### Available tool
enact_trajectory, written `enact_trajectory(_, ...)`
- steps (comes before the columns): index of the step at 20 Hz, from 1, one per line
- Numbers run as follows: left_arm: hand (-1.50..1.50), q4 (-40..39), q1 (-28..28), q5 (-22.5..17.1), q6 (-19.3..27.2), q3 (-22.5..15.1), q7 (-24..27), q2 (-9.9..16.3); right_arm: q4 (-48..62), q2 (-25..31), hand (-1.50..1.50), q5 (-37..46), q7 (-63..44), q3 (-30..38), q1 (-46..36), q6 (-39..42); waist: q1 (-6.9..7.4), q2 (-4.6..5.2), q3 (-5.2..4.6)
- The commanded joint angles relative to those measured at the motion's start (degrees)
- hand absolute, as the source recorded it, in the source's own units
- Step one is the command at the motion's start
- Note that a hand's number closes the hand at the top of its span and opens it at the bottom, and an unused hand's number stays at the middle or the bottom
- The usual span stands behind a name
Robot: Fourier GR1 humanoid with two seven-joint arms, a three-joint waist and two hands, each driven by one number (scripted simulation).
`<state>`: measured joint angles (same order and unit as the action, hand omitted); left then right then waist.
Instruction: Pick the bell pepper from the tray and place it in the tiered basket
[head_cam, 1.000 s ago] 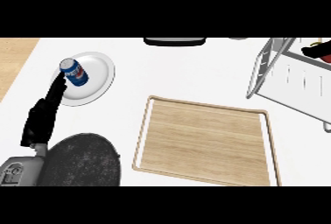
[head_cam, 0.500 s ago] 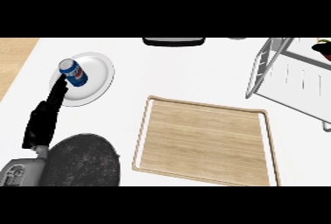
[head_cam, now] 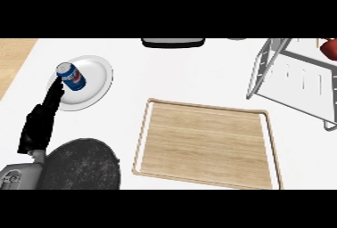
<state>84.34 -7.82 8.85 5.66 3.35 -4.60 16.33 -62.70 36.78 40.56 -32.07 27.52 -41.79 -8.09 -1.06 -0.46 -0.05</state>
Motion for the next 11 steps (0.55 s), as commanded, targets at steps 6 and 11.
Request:
enact_trajectory(6,0.0,0.6,3.2,0.7,0.7,0.8,2.0,-0.3,-27.5,2.1,-1.5,-14.9,-6.7,12.2,20.2,14.9,-1.98,-0.48,-0.01)
enact_trajectory(11,0.0,2.3,3.6,1.3,0.2,0.1,0.9,-0.7,-36.8,-2.0,-1.5,-24.7,-0.8,23.8,33.8,18.4,-1.03,-0.12,0.06)
